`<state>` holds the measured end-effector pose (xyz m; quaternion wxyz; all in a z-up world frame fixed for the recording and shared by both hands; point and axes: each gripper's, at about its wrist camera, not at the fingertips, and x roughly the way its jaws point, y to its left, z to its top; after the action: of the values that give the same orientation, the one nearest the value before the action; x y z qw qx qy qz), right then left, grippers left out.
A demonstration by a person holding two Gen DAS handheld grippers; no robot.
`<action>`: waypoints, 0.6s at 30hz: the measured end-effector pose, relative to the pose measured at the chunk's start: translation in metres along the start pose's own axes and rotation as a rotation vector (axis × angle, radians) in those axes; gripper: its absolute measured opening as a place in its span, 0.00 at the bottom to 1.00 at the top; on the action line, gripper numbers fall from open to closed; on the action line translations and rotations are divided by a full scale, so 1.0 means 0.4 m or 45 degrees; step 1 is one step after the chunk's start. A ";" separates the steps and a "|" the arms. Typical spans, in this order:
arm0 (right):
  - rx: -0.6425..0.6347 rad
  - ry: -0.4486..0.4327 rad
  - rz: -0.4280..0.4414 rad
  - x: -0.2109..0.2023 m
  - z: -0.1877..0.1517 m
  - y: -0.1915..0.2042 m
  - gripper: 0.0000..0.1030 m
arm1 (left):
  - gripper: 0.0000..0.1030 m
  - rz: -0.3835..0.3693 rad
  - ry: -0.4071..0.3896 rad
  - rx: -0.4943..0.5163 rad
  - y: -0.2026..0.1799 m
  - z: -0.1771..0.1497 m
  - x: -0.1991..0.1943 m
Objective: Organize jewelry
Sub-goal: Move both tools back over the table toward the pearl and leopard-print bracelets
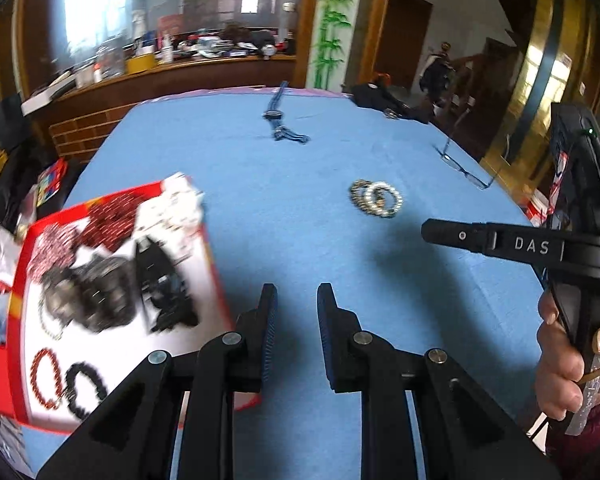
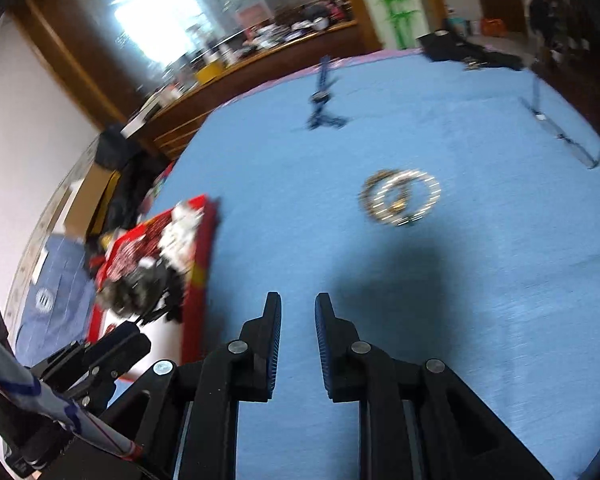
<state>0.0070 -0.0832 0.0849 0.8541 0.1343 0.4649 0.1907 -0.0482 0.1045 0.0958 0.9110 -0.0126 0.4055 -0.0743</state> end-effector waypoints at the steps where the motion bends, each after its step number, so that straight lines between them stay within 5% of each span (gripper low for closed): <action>1: 0.011 -0.008 -0.009 -0.004 0.006 -0.014 0.24 | 0.19 0.010 -0.001 0.018 -0.016 0.006 0.008; 18: 0.154 0.013 -0.156 0.055 0.115 -0.195 0.24 | 0.24 0.118 -0.007 0.175 -0.121 0.049 0.097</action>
<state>0.0724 -0.1452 0.0611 0.8520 0.1558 0.4874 0.1103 -0.0142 0.0501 0.0842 0.9132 0.0684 0.3972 -0.0596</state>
